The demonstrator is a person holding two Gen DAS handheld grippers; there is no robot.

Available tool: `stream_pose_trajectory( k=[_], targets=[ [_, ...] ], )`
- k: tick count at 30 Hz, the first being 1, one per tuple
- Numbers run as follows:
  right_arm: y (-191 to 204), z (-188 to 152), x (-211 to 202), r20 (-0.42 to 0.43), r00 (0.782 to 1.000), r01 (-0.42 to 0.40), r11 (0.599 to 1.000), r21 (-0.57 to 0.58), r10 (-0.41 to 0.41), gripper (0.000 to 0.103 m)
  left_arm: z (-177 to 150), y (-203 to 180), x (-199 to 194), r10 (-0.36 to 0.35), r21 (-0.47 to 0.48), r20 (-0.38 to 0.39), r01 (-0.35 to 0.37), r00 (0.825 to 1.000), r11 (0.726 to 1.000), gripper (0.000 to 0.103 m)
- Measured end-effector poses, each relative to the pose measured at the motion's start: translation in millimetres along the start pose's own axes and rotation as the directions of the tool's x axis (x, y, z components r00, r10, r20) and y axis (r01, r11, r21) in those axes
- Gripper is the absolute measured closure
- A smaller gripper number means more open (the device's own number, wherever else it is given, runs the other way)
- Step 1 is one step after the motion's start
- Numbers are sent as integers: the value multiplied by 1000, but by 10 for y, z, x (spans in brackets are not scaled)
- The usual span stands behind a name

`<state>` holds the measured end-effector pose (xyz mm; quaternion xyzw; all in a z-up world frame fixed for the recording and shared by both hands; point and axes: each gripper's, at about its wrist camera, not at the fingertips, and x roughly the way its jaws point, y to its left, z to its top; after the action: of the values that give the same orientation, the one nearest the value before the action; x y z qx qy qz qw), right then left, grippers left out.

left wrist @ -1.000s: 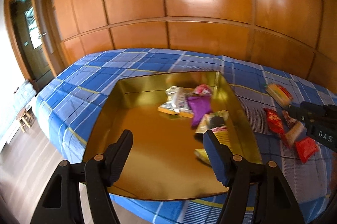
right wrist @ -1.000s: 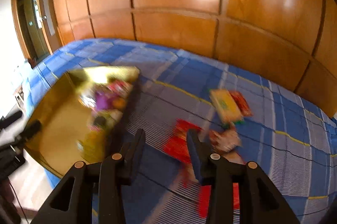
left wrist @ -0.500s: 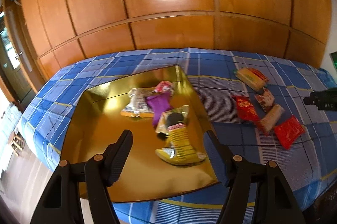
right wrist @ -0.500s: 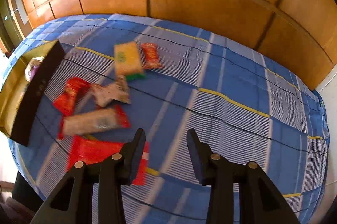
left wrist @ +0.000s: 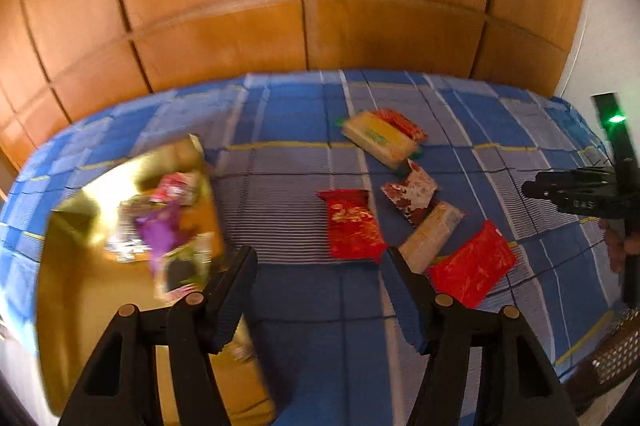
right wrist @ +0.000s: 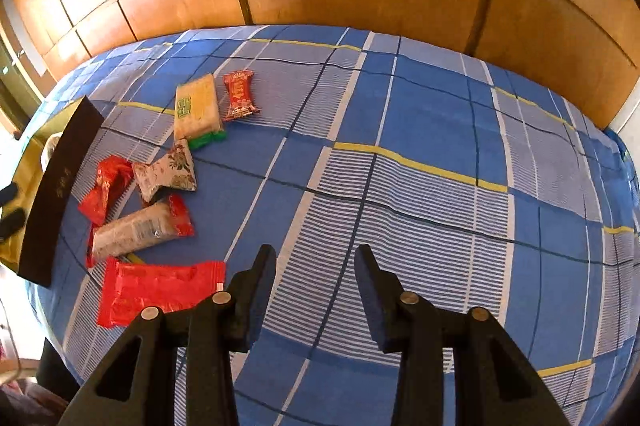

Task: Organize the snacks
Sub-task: 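Move both tools back to the pile and grasp the red packet with the left tool, then lift the red packet with the left tool toward the tray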

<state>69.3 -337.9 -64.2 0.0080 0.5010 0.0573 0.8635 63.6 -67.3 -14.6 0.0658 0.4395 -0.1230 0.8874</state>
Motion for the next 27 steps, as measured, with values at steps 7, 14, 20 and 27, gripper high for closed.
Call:
stream_pose_trajectory(
  k=[7,14,20,27],
  targets=[
    [2,47,-17,4,999,-55,998,28,55,62,202,-140,584,-12,-6,-126,11,992,1000,38],
    [72,61,-20,5,997,-80,997,12,80,62,322,-137,938,-15,-32,-190,9,982,999,38],
    [78,61,-22,8,996,-89,996,16,89,62,339,-146,1139,4,-25,-183,-9,983,1000,61],
    [63,61,0,3,997,-79,997,17,78,62,164,-130,901,-14,-39,-134,9,991,999,63]
  ],
)
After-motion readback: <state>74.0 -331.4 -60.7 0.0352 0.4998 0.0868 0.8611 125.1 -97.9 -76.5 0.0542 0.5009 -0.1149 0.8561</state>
